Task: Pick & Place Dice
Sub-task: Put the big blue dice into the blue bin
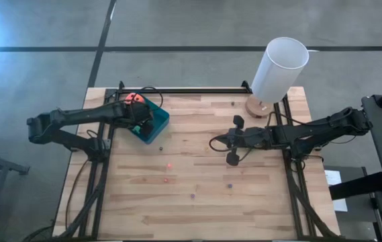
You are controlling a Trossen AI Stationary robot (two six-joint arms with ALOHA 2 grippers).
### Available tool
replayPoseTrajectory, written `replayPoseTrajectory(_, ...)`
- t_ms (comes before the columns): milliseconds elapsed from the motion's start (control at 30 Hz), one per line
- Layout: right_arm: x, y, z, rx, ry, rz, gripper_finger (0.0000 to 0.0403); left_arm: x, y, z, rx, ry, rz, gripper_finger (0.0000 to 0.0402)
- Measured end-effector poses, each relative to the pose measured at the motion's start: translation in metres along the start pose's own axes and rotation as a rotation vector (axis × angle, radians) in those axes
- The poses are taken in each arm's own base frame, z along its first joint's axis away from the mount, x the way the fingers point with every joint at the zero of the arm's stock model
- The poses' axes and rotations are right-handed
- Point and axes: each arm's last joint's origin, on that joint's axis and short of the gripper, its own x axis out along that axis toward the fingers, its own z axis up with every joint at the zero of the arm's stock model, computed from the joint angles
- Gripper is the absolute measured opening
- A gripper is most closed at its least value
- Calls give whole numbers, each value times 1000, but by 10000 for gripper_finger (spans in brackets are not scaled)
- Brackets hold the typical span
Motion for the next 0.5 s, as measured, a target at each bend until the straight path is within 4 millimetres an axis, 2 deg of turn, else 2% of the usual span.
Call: replayPoseTrajectory(500, 0, 0, 0, -2, 0, 0, 8, 0, 1, -3, -6, 47, -9, 356)
